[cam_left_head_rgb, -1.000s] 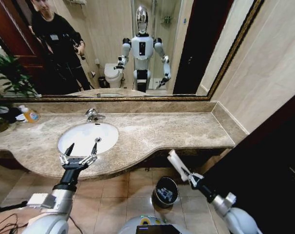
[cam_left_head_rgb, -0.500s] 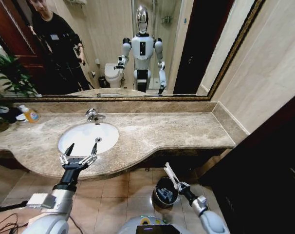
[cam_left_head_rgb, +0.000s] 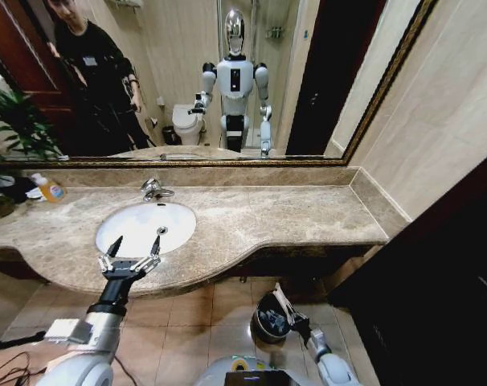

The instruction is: Pick up the trash from the sink and place it in the trash bin.

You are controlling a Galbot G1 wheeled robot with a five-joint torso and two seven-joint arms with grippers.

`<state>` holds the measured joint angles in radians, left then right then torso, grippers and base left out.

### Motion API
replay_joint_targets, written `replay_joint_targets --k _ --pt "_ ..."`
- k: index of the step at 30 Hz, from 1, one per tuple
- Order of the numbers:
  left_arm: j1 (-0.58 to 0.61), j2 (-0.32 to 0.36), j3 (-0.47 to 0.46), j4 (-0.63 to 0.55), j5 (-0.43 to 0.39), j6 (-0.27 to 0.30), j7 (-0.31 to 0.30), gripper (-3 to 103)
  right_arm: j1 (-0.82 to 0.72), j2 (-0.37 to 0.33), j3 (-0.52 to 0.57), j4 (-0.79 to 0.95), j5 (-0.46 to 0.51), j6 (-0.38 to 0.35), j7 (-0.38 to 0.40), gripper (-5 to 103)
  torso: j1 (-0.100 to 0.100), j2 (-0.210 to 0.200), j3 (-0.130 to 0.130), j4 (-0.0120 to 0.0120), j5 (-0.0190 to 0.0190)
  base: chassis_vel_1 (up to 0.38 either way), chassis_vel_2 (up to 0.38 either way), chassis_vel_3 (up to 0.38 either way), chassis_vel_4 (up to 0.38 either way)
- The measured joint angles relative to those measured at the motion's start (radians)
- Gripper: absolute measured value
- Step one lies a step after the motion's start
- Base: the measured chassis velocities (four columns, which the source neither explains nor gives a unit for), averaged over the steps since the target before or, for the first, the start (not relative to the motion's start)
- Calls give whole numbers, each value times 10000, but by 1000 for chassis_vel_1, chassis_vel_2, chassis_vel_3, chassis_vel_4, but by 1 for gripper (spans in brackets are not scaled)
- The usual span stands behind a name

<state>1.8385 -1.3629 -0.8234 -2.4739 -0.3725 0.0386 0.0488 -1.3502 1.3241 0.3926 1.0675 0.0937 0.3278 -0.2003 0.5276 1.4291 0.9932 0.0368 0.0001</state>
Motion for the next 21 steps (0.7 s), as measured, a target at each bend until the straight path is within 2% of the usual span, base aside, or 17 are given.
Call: replay_joint_targets --k 10,21 --pt "0 0 0 0 0 0 0 100 653 433 -368 -556 -66 -152 167 0 0 0 0 1 -1 0 0 0 0" --pt "0 0 0 0 0 0 0 100 658 186 -334 -634 -79 -227 146 0 0 0 0 0 -1 0 0 0 0"
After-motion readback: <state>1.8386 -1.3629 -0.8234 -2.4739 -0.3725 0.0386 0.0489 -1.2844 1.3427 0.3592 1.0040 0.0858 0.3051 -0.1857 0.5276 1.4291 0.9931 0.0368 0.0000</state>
